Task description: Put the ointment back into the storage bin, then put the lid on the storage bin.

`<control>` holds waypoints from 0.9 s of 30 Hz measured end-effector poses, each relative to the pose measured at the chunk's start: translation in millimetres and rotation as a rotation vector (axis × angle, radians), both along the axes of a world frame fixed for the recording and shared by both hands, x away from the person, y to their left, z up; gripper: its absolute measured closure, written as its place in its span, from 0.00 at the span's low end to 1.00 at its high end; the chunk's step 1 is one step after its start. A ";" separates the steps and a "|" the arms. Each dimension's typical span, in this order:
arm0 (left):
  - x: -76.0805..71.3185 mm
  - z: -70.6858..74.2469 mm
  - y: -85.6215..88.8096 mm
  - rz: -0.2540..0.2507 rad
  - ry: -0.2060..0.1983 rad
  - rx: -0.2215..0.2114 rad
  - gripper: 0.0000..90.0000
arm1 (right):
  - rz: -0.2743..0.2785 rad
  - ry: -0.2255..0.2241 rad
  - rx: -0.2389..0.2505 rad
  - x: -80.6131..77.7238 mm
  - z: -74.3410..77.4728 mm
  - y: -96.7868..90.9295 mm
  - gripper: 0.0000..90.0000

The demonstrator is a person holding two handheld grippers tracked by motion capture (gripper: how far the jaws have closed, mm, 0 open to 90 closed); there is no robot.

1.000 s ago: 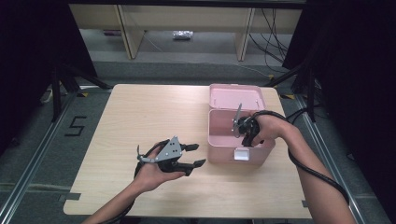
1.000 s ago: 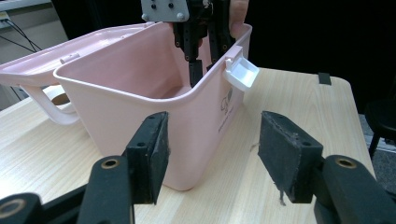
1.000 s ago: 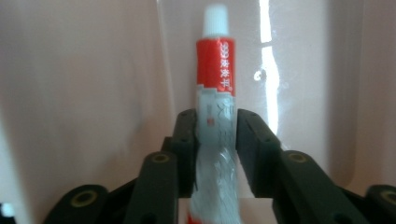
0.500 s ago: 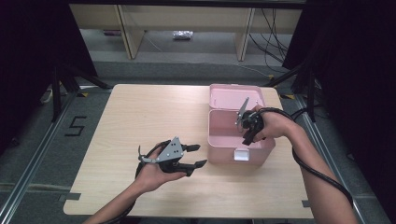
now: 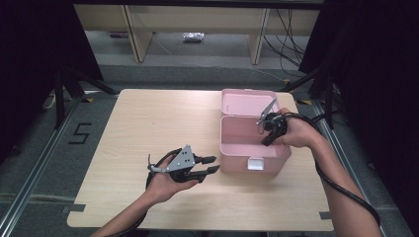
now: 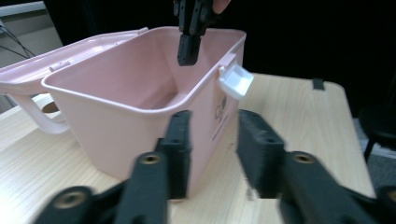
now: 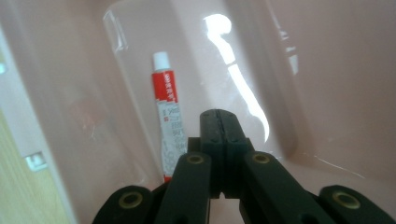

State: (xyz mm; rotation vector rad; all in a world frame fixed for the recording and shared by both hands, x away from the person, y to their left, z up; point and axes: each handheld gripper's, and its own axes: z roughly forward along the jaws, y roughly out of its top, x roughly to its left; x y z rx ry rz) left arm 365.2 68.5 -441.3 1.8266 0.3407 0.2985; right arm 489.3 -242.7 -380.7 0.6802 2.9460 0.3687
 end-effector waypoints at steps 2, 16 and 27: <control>0.3 0.1 -0.8 -0.007 0.015 -0.003 0.85 | -0.021 -0.007 0.015 -0.4 1.3 -2.5 1.00; -1.4 1.9 -9.2 -0.049 0.097 0.005 1.00 | -0.052 -0.057 0.042 -3.9 7.4 -14.1 0.97; -4.3 8.7 -13.8 -0.033 0.075 -0.025 1.00 | -0.093 -0.095 0.066 -5.9 14.9 -20.9 0.94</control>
